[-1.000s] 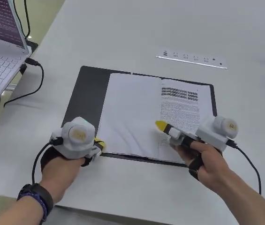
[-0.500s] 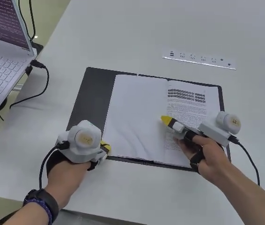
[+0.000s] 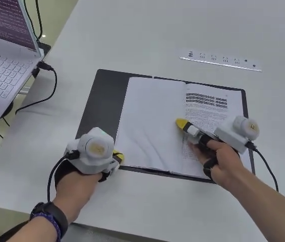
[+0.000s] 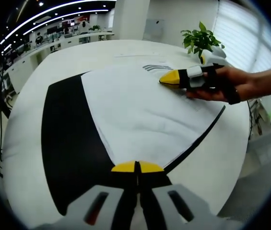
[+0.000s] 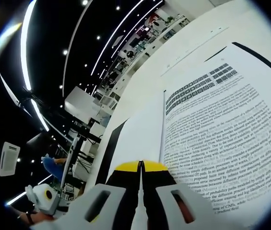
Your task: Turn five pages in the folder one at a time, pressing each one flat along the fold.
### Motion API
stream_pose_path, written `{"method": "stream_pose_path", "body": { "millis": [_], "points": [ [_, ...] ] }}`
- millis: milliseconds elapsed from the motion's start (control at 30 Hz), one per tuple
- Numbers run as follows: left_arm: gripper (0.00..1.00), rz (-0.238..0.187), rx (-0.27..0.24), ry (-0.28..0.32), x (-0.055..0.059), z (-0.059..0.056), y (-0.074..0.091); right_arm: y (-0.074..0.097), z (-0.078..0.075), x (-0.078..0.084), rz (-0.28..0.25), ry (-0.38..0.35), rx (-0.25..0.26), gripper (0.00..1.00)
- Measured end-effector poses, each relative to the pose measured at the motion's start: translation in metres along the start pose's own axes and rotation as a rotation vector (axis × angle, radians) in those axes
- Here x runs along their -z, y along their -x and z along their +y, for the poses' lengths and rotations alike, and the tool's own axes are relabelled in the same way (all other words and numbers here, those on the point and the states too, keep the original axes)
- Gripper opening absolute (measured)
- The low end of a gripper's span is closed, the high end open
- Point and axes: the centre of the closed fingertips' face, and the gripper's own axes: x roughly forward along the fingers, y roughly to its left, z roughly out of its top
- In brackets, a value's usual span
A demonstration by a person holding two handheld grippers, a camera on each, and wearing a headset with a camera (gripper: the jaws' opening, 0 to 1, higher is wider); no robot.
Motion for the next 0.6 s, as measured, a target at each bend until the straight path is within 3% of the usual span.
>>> {"method": "stream_pose_path", "body": {
  "millis": [300, 600],
  "points": [
    [0.00, -0.003, -0.004, -0.006, 0.000, 0.000, 0.000, -0.004, 0.013, -0.006, -0.059, -0.015, 0.010, 0.00],
    [0.00, 0.000, 0.000, -0.014, 0.000, 0.000, 0.000, -0.012, 0.009, -0.022, -0.121, -0.042, 0.042, 0.00]
  ]
}}
